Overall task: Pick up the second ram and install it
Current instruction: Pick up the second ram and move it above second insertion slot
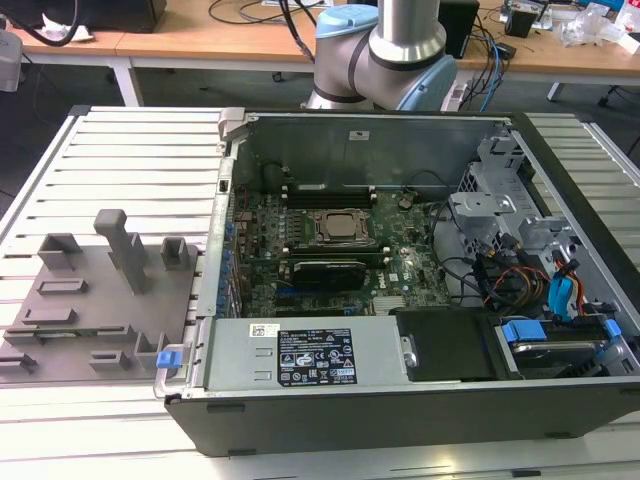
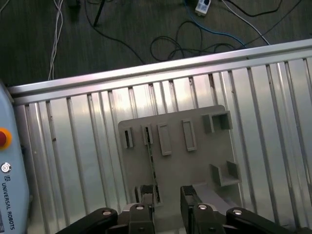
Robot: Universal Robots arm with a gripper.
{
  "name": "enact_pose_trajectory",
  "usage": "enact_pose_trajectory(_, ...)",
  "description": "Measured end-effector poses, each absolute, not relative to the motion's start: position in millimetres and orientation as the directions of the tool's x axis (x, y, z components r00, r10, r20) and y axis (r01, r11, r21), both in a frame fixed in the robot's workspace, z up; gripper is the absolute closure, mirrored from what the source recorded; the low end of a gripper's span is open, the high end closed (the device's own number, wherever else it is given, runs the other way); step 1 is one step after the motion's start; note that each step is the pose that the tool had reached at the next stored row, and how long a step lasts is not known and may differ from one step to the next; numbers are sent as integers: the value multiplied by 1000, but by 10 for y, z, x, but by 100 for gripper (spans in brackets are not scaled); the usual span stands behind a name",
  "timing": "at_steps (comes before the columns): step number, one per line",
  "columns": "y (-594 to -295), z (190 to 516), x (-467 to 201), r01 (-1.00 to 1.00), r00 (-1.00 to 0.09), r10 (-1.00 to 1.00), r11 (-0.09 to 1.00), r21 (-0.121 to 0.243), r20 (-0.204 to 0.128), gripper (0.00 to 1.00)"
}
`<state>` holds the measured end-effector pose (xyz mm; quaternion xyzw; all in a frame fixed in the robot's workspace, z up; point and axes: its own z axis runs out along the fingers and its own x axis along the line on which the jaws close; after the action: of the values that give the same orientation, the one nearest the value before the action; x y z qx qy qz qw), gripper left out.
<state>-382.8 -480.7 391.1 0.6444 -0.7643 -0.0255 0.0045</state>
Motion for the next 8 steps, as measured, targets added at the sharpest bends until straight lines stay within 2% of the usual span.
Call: enact_pose_trajectory(8, -4807, 3825, -3828, -985, -169, -985, 168, 45, -26, 64)
